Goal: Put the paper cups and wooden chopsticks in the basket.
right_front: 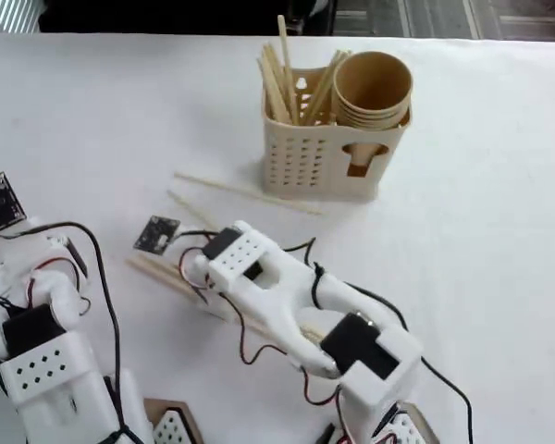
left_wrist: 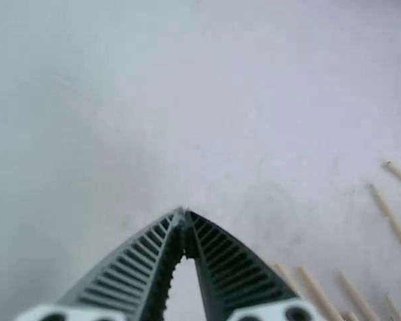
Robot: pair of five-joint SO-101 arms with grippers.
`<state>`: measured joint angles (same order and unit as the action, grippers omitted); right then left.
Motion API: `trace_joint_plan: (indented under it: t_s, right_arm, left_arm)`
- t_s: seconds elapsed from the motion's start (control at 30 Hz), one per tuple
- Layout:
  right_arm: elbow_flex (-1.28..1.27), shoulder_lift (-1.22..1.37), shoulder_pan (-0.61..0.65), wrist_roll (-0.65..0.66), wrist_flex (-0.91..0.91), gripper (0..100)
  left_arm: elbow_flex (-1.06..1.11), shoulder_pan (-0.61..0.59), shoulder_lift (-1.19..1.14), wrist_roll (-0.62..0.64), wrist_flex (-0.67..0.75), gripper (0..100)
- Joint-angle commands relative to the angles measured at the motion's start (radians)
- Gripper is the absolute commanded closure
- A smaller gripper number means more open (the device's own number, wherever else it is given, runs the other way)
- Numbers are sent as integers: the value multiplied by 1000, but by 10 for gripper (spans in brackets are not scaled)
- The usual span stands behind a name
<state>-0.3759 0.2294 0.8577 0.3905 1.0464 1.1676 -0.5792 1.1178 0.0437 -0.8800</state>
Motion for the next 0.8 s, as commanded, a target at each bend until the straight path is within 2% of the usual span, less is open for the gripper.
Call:
trace_joint_plan:
  t_s: [0.0, 0.27, 0.5, 0.77]
  right_arm:
    - [81, 65, -38, 11, -12, 740]
    - [212, 165, -79, 12, 42, 978]
    - [212, 147, -79, 12, 48, 979]
    - [195, -64, -125, 12, 147, 979]
  left_arm:
    - [-9, -4, 18, 12, 23, 976]
    - [-8, -4, 18, 12, 23, 976]
    - [-8, -4, 18, 12, 23, 976]
    - [-6, -2, 18, 11, 25, 976]
